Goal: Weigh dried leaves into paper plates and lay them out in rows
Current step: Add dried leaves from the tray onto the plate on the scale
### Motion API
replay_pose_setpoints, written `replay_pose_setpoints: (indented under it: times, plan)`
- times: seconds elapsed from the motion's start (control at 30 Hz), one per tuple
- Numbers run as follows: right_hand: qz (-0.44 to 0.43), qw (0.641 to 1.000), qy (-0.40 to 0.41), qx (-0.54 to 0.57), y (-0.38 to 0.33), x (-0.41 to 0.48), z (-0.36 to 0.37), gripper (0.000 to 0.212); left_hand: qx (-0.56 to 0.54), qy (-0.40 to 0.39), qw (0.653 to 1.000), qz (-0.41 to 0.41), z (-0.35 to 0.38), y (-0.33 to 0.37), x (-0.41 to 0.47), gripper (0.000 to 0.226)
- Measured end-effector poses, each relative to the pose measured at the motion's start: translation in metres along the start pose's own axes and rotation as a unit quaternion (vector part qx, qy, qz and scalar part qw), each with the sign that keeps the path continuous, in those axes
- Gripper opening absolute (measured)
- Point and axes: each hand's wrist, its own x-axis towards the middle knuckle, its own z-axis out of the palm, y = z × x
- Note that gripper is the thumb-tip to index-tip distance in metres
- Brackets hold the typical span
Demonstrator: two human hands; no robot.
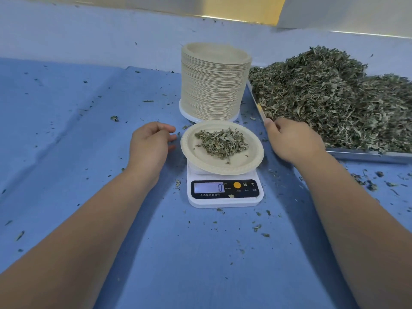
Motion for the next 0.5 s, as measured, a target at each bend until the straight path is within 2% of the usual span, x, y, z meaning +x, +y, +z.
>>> replay_pose_setpoints:
  times: [0.1, 0.23, 0.33, 0.5]
  plan:
    - [0.009, 0.999, -0.05, -0.006, 0.002, 0.004, 0.004, 0.066, 0.008, 0.0, 1.0, 0.002, 0.0, -0.001, 0.001, 0.027]
    - [0.007, 0.999, -0.005, 0.032, 0.003, 0.009, 0.004, 0.071, 0.016, -0.004, 1.0, 0.007, -0.001, -0.002, 0.001, 0.027]
    - [-0.012, 0.998, 0.032, 0.053, 0.001, 0.012, 0.006, 0.06, 0.018, -0.006, 1.0, 0.009, 0.0, -0.002, 0.001, 0.027]
    - [-0.022, 0.996, -0.057, 0.066, -0.005, 0.032, 0.007, 0.059, 0.018, -0.009, 1.0, 0.008, -0.002, -0.003, 0.002, 0.027]
